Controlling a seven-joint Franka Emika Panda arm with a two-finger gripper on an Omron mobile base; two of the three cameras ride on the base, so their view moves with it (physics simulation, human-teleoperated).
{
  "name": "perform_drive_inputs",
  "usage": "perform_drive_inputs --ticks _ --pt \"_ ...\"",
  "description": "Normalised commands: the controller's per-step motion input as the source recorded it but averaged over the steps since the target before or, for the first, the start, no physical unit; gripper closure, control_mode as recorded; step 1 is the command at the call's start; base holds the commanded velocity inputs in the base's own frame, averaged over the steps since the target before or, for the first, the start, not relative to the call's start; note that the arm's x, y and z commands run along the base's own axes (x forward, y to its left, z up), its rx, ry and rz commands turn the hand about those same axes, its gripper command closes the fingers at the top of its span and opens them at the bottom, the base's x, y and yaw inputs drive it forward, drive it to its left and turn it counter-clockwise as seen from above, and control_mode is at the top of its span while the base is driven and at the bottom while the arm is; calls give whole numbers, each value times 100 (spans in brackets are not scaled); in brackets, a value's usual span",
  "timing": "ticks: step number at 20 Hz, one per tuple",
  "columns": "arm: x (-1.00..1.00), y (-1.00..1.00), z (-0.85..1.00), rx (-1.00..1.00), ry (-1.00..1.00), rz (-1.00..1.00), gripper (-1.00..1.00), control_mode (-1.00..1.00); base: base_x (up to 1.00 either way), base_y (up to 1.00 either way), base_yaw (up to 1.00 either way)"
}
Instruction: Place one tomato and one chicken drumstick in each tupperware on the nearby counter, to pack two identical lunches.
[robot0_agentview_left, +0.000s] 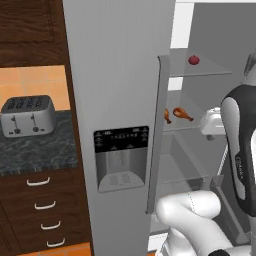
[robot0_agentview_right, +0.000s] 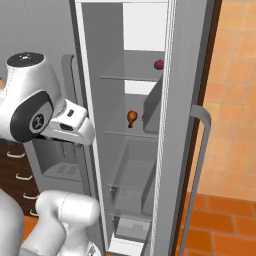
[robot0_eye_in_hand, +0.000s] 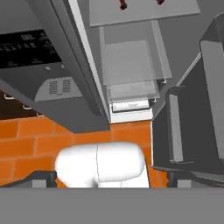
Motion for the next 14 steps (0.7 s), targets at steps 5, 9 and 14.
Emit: perform_drive_inputs --ticks 5,9,14 --pt "2 -24 64 1 -23 -31 -100 -100 0 0 0" --pt "49 -31 60 5 -11 3 -100 -100 0 0 0" --pt "78 -46 33 -6 -32 34 -100 -100 0 0 0"
